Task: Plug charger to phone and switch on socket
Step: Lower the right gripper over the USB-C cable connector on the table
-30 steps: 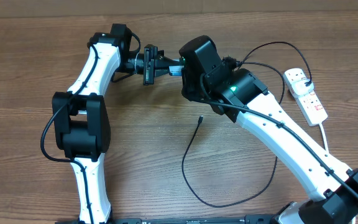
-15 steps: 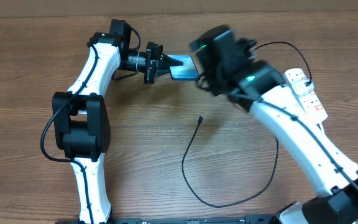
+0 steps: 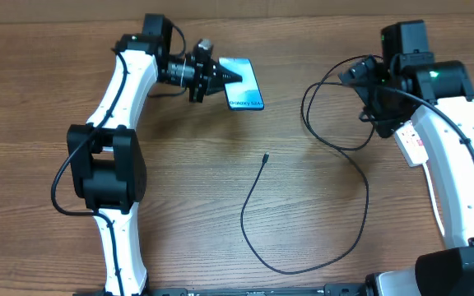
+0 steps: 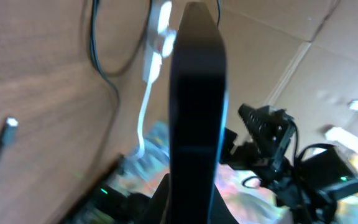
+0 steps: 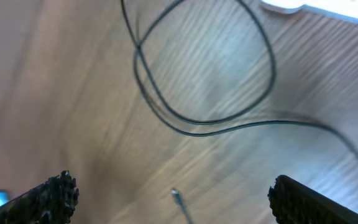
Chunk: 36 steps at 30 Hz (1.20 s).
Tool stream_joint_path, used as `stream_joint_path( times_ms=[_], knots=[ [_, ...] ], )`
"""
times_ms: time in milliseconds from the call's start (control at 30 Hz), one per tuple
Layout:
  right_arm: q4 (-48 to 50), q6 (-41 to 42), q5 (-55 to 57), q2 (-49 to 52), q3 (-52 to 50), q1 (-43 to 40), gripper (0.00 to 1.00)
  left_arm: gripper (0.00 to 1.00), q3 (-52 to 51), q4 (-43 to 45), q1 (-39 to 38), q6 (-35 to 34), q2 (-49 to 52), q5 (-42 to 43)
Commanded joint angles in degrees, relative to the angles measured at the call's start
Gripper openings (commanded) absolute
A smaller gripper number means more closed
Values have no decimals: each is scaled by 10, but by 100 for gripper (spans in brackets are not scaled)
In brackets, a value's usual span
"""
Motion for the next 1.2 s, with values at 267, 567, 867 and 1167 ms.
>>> stream_joint_path(
  times_ms=[267,567,867,1167],
  knots=[
    [-12,-82,5,-13,5,-2,100,4,184,-154,-16,22,-169,-379],
    [-34,-118,4,10,4,16,100,4,204,-243,-3,21,-206,-689],
    [-27,-127,7,45,-59,117,100,4,174,-248,-3,-30,-200,-816],
    [137,-90,-9,55,-208,210,86,4,174,-270,-3,-11,-200,-869]
  ],
)
